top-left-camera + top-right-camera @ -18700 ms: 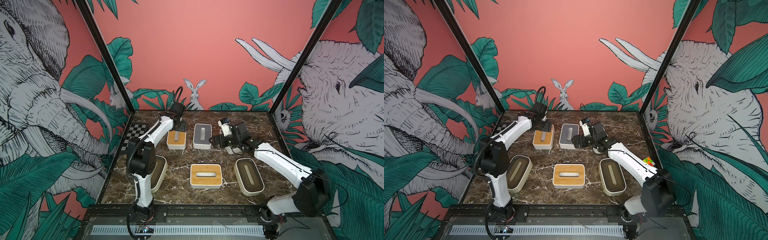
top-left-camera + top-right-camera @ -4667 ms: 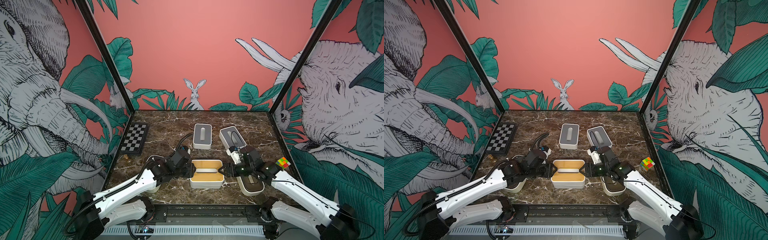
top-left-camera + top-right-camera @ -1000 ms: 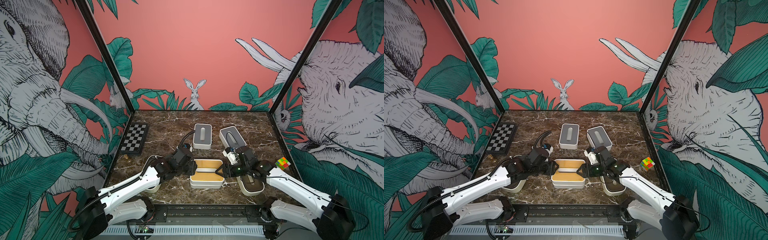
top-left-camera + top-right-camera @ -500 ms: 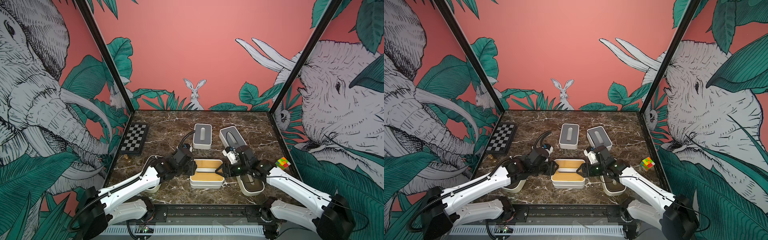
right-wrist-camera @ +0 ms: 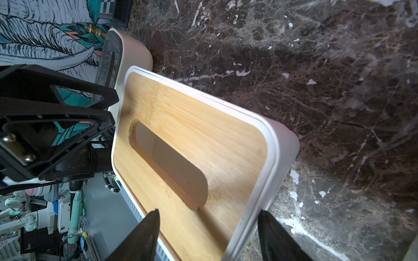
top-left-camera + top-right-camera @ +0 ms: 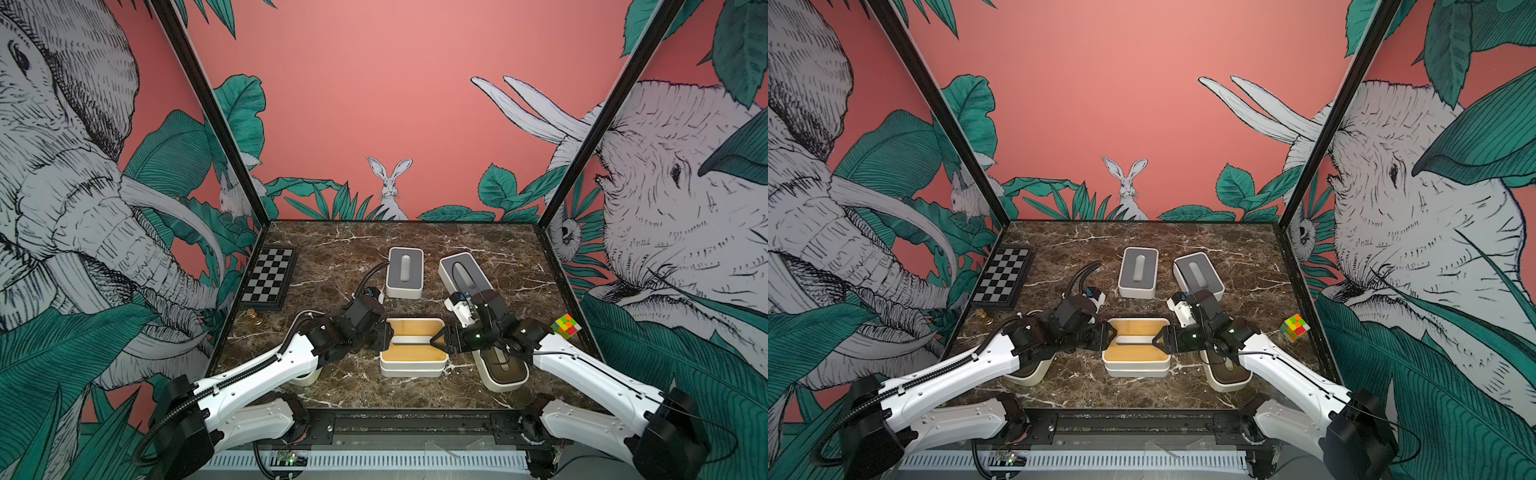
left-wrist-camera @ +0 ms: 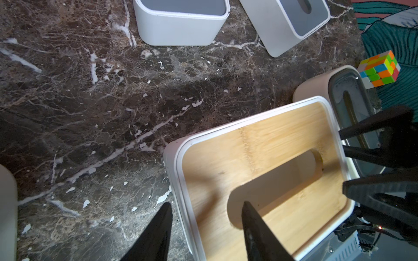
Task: Stack the tissue boxes
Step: Place the tissue box at the tissue box.
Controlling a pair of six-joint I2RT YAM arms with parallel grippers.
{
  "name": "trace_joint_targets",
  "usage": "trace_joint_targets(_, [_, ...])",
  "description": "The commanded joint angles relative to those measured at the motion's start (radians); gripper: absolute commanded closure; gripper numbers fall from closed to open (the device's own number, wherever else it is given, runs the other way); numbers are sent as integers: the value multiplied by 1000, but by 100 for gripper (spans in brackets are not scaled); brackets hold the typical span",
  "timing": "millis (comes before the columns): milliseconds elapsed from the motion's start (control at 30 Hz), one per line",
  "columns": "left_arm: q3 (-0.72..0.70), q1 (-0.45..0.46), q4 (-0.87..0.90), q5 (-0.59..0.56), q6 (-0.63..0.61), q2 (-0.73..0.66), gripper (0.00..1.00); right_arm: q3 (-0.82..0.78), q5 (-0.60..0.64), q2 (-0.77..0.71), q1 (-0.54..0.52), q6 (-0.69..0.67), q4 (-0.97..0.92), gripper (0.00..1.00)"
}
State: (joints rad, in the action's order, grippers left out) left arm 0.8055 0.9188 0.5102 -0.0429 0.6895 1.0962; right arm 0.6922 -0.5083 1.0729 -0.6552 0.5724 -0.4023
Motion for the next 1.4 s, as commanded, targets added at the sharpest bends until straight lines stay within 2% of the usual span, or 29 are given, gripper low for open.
trace_joint_targets(0, [4, -5, 5, -3, 15, -5, 48, 26, -1, -4, -9, -7, 20, 32])
trace_joint_targets(267, [14, -6, 1, -3, 9, 6, 48, 23, 9, -16, -9, -9, 8, 32])
trace_joint_targets(500, [44, -17, 18, -31, -15, -6, 48, 78, 122, -61, -7, -53, -81, 28])
trace_joint_targets(700, [95, -64, 15, -9, -62, 34, 48, 140, 187, -25, -3, -96, -75, 25])
trace_joint_targets(833, [128, -105, 7, 20, -64, 84, 48, 200, 185, 78, 6, -125, -25, 24])
trace_joint_targets(1067, [123, -110, -6, 19, -51, 93, 48, 240, 120, 202, 26, -130, 69, 25])
trace_joint_targets(1367, [102, -112, -1, 5, -38, 59, 48, 243, 68, 228, 26, -141, 64, 25])
